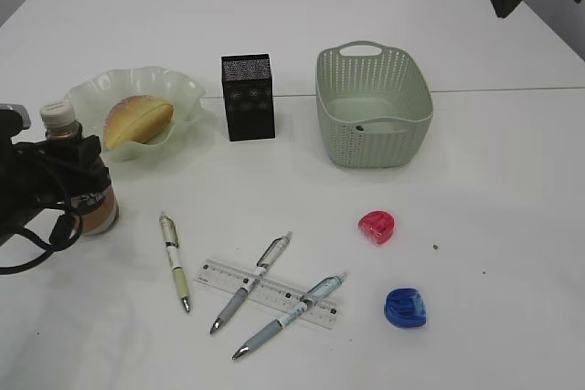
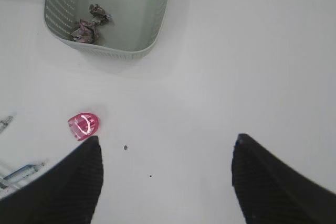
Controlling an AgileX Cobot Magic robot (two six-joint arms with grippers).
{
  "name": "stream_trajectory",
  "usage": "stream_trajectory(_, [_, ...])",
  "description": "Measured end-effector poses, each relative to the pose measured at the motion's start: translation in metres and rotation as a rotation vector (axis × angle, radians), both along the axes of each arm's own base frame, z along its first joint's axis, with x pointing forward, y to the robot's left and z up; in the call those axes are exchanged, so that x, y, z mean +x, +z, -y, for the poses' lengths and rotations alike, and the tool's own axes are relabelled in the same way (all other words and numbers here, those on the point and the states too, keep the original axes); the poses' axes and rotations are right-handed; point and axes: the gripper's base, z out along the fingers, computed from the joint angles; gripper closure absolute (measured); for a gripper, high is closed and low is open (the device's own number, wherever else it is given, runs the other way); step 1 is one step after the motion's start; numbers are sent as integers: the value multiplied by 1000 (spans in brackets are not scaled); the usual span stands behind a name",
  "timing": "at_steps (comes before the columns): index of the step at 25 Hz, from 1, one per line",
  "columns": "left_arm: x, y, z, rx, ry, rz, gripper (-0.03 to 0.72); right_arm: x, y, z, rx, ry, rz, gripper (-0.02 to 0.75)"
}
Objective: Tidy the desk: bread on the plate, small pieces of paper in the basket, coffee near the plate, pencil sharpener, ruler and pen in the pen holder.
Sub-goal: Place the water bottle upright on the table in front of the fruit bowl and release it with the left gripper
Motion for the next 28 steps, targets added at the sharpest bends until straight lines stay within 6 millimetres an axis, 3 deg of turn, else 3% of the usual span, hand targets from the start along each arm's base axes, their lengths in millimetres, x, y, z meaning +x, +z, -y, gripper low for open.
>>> stream_trajectory(4, [0,0,0,1,-6,0,358,0,0,0,0,0,0,174])
stream_trajectory(8, [0,0,2,6,-28,5,220,0,0,0,-2,0,1,174])
stream_trajectory(13, [0,9,3,3,-36,32,174,0,0,0,-3,1,1,174])
stream_trajectory(21, [-5,51,2,-5,-39,67,172,0,0,0,-4,1,1,174])
stream_trajectory(28, [-33,110,-2,8,-48,-15,190,-1,-1,-3,41,5,-11,174])
